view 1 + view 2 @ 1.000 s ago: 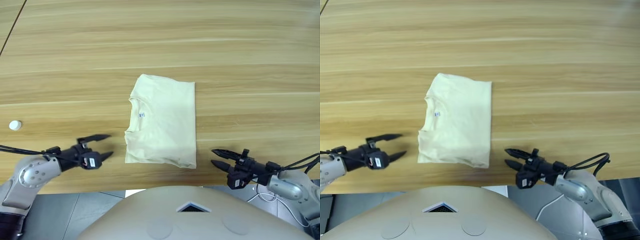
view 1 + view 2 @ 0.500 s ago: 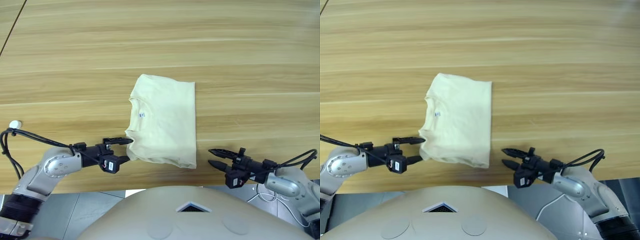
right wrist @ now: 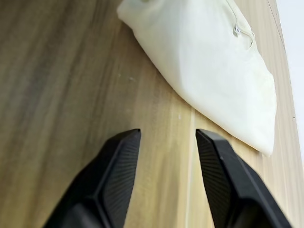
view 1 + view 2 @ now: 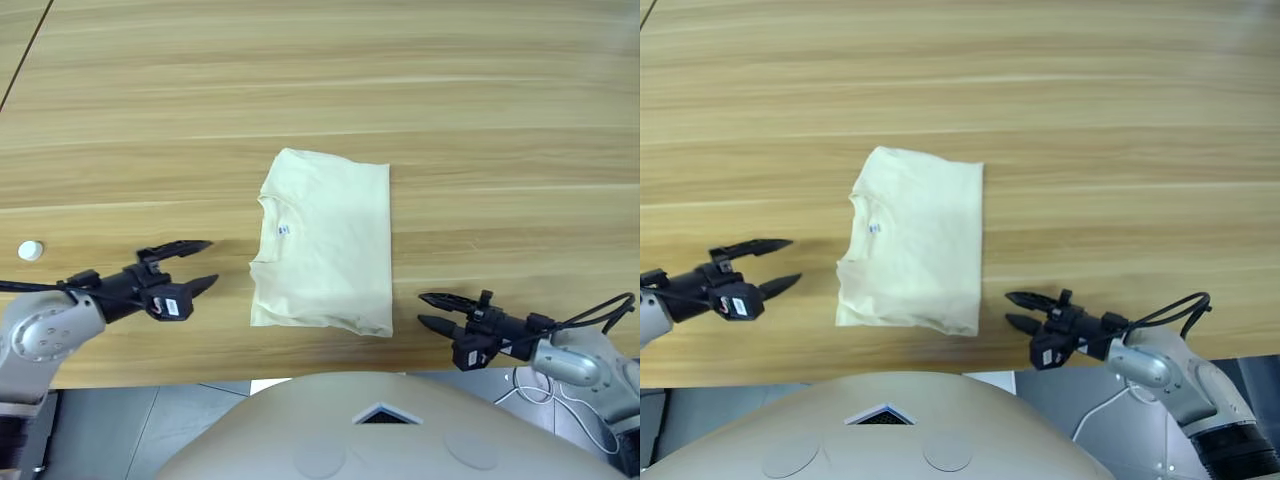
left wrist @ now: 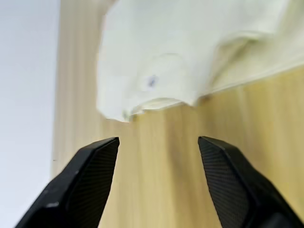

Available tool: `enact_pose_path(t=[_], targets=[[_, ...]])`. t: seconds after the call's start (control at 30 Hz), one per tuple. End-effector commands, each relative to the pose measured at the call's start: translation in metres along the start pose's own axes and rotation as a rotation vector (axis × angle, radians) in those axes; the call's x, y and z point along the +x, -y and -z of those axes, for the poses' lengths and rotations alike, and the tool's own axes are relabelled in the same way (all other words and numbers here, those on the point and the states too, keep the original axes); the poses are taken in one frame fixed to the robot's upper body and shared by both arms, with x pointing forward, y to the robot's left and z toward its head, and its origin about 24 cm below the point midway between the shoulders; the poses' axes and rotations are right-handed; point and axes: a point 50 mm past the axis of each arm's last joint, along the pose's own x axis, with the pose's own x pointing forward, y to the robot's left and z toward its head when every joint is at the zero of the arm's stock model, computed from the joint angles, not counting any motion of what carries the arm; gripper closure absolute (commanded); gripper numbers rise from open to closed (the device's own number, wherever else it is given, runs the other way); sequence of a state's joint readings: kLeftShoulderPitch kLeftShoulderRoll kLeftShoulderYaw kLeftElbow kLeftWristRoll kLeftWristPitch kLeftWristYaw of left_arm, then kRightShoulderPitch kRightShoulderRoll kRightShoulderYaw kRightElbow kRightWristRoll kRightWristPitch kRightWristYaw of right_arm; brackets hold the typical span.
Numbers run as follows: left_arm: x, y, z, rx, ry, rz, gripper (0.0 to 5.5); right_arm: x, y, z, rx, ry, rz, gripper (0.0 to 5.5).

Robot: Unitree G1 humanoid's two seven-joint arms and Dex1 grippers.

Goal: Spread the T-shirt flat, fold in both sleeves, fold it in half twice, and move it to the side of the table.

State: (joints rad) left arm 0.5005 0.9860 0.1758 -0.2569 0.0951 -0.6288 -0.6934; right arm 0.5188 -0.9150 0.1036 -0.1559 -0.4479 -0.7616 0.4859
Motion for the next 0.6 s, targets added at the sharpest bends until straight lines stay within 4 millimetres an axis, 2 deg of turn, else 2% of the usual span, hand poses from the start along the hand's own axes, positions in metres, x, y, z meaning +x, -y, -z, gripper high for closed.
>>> enact_pose_path(t=[0.03, 0.13, 0.3, 0.47, 0.6], targets=[[0.026, -0.011, -0.018, 0.029, 0.160, -0.042, 2.39, 0.001, 0.001, 0.003, -0.006, -0.007, -0.006, 3.35], [0.048, 0.000, -0.016, 0.001, 0.186, -0.003, 2.39, 0.001, 0.001, 0.003, -0.011, -0.004, -0.008, 3.35], [0.067, 0.016, -0.016, -0.055, 0.235, 0.070, 2.39, 0.001, 0.001, 0.005, -0.013, -0.011, -0.004, 3.35], [0.072, 0.039, -0.009, -0.101, 0.220, 0.202, 2.39, 0.000, 0.000, 0.006, -0.014, -0.018, -0.003, 3.35], [0.064, 0.049, -0.003, -0.155, 0.186, 0.228, 2.39, -0.002, -0.001, 0.007, -0.013, -0.024, -0.004, 3.35]])
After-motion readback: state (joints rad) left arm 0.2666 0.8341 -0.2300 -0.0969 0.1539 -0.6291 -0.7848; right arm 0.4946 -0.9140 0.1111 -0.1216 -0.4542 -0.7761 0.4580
